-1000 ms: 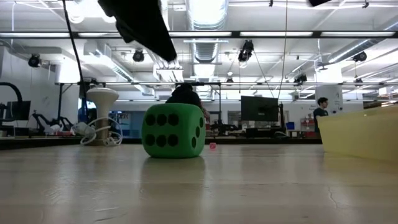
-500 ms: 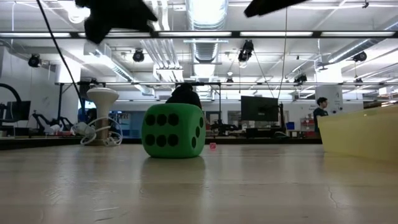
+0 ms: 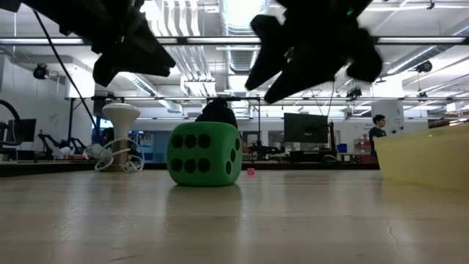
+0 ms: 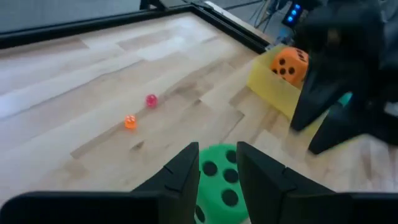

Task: Pick & Place Dice
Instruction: Put the top large green dice into the yellow bin

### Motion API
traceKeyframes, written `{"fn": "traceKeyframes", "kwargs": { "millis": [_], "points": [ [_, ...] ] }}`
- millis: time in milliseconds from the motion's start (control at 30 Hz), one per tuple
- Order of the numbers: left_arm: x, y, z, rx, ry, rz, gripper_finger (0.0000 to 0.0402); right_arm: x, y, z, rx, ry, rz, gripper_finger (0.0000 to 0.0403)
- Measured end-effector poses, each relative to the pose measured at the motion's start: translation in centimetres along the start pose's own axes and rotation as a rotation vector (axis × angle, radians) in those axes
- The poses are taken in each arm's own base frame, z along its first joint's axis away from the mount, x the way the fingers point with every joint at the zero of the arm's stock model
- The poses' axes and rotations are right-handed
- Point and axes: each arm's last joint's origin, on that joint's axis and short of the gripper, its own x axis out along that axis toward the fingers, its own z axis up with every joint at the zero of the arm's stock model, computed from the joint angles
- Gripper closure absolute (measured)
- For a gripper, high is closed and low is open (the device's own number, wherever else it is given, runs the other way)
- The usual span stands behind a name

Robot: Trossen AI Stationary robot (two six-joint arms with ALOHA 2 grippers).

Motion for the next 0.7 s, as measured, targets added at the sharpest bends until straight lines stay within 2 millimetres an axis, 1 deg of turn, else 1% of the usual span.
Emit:
{"fn": "traceKeyframes", "kwargs": {
  "millis": [133, 267, 467, 633, 700],
  "points": [
    [0.1, 0.4, 0.8, 0.006, 0.003, -0.012, 0.0289, 2.2, -0.2, 0.9, -0.065, 0.003, -0.017, 0.0177],
    [0.2, 0.8, 1.0, 0.017, 0.013, 0.006, 0.0288, 3.4, -0.6, 1.7, -0.135, 0.039, -0.052, 0.0177],
    [0.2, 1.1, 0.8, 0.034, 0.037, 0.024, 0.0288, 4.5, -1.0, 2.0, -0.176, 0.131, -0.006, 0.0177],
    [0.3, 1.3, 0.7, 0.042, 0.045, 0.035, 0.0288, 4.8, -1.6, 2.7, -0.159, 0.114, 0.012, 0.0177],
    [0.3, 1.3, 0.7, 0.042, 0.046, 0.038, 0.0288, 5.1, -1.3, 2.4, -0.188, 0.132, 0.027, 0.0177]
  ]
}}
